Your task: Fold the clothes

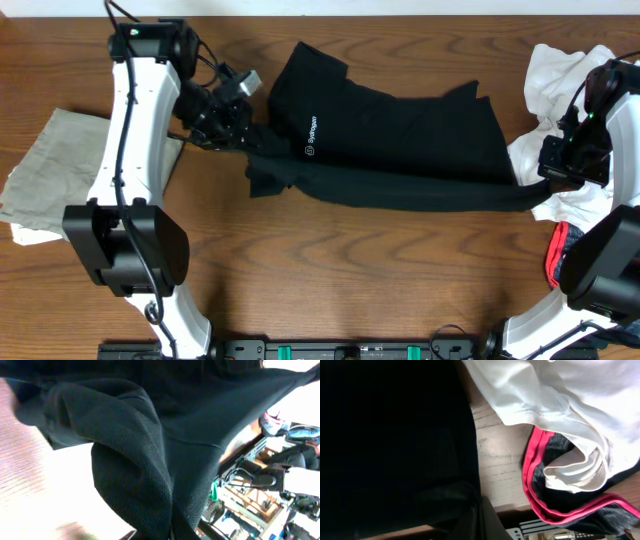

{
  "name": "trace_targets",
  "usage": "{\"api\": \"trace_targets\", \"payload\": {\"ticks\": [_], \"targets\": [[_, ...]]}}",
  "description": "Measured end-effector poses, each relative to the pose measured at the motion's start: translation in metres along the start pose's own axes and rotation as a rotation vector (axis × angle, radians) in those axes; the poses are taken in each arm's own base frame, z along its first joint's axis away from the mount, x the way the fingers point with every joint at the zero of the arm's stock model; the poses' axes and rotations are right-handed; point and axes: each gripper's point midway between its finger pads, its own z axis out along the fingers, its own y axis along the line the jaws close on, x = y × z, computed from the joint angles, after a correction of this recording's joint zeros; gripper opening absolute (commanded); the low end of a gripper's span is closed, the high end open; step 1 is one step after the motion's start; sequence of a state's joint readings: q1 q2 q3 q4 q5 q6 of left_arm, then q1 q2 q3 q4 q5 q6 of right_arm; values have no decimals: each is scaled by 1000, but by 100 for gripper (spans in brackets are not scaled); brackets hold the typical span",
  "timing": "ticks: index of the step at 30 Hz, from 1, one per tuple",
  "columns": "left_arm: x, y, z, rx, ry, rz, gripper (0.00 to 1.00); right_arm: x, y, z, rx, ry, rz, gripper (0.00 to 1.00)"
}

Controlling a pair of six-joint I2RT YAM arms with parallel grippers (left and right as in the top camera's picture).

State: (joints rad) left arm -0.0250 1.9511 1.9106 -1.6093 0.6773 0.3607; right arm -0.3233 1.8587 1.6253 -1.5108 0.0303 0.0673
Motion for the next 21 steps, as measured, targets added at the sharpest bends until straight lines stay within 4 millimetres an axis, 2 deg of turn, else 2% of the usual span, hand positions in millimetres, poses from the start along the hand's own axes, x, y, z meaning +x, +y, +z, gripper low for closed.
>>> {"api": "trace_targets", "payload": {"ticks": [2,5,8,15,18,21], "targets": [[-2,-1,3,-2,-1,14,6,-5,2,0,-11,-20,1,1],[-17,2,3,-18,-56,50,6,-19,6,0,-35,-76,2,1],[-23,2,4,-24,-78,58,6,-27,9,-1,-49,-110,1,1],[-25,-11,13,-24,-65,97,6,-38,14,-3,-76,-153,0,1],[-28,-13,11,-30,-85,113,6,-39,16,-3,-91,-159,-2,1],[-23,-17,6,-30,-86,110,6,-40,17,-4,-97,-163,-3,1]]}}
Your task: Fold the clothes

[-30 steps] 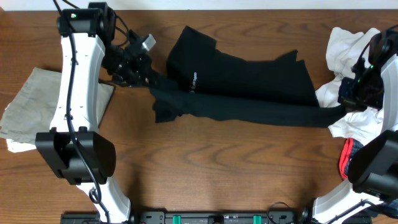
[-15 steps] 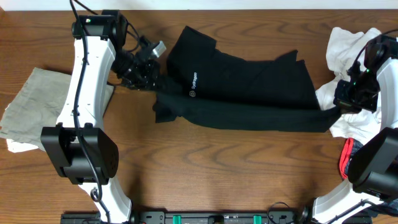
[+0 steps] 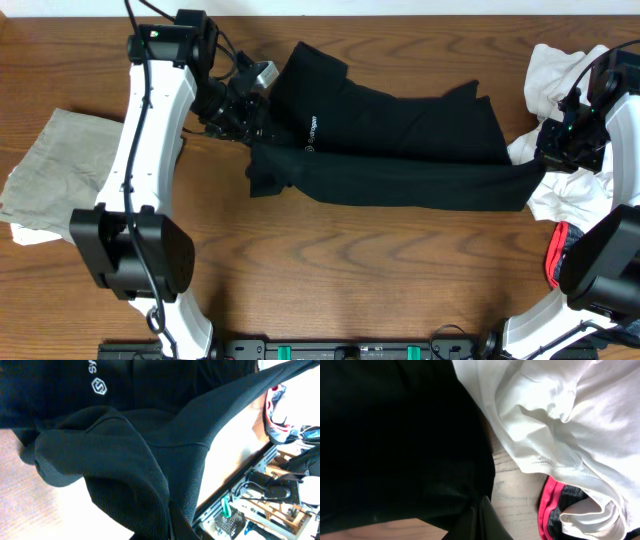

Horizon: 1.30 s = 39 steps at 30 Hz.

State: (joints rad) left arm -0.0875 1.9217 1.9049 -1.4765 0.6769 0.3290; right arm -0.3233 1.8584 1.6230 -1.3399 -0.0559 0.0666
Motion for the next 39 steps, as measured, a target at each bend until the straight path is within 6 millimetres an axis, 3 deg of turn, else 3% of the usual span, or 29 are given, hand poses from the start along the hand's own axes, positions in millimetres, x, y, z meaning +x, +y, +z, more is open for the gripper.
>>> {"api": "trace_targets", "payload": {"ticks": [9,17,24,28,30,32,36,39], "targets": [[-5,-7,-5,-10,-38,38,6,-5,1,0,-6,-20,-1,1],[-8,-36,17,-12,-6,146,6,-11,2,0,-8,-46,-3,1],[29,-44,24,-52,155,100,6,-3,1,0,-5,-12,-1,2],[42,-38,21,-84,209,70,6,27,-4,-1,18,110,-8,21],[42,-37,21,-90,211,71,17,40,-8,-3,43,164,-16,25],[42,-37,21,-91,210,59,40,49,-12,-5,64,201,-21,32],[48,-35,26,-92,233,-18,59,66,-17,-9,88,271,-24,33],[61,-29,36,-90,285,-93,59,68,-18,-10,93,279,-24,31]]}}
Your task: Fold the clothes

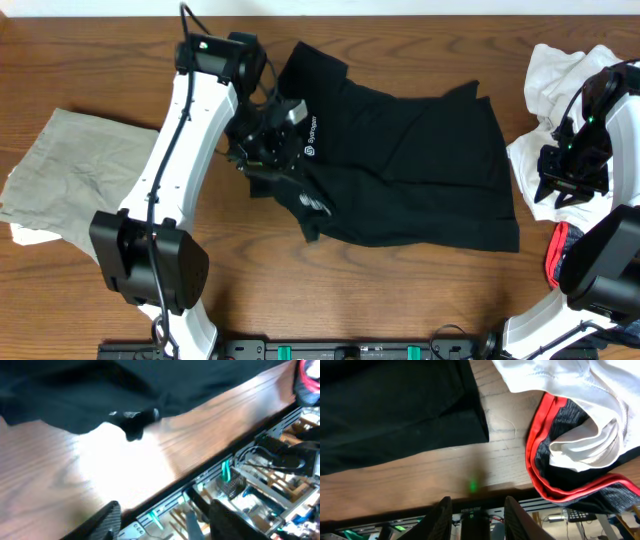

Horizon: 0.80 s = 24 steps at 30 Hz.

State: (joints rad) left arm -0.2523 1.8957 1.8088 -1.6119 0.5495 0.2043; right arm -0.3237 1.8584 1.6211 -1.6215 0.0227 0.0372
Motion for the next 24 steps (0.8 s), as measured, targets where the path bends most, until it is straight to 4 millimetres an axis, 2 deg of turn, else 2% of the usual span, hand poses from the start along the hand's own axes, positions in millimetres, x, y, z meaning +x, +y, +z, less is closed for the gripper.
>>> {"api": "trace_targets", "payload": {"ticks": [1,4,7,11,14,18,24], "targets": [[3,2,4,2,16,-15,57,-1,0,0,0,-3,-1,30],[12,7,15,6,67,-62,43,-5,1,0,-7,-22,-4,17],[13,10,18,1,72,-74,31,-15,8,-1,-42,-61,-5,15],[-16,25,18,-80,-41,-46,31,-26,18,-2,-89,-108,-30,15],[-40,52,12,-229,-143,-101,33,-32,31,-4,-121,-134,-76,14],[-64,85,-5,-385,-281,-221,40,-41,59,-7,-182,-186,-180,11],[-96,114,-32,-393,-469,-334,42,-43,92,-7,-208,-219,-292,10]]}}
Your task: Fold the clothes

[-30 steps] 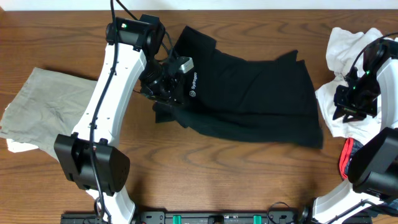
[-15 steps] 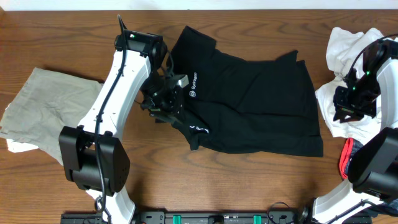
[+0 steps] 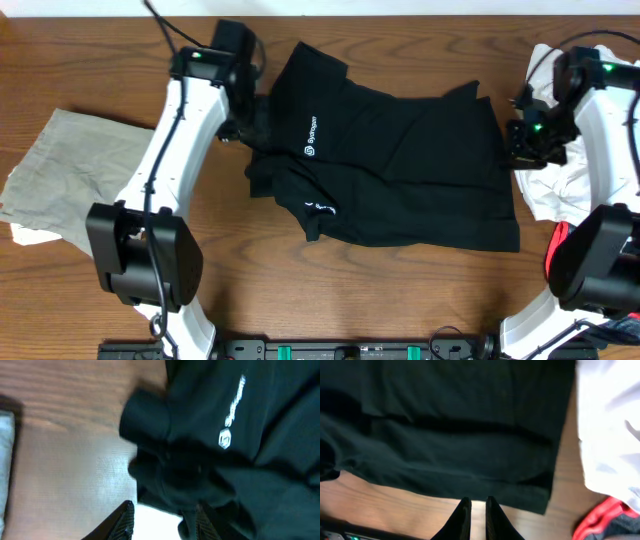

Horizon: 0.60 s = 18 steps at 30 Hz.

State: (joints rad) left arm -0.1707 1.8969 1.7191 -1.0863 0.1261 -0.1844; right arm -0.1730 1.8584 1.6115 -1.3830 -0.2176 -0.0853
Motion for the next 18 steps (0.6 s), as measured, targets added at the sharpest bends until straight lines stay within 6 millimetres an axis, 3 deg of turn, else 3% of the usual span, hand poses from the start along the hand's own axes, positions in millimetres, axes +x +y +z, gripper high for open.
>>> {"api": "trace_targets", "payload": {"ticks": [6,13,18], "targets": [[-7,15,19,8,28,-66,48,10,14,22,-15,47,-44,8],[-2,22,67,-8,121,-89,47,27,10,43,-19,106,-31,7],[-3,26,84,-13,139,-100,48,31,9,47,-20,122,-27,6]]}}
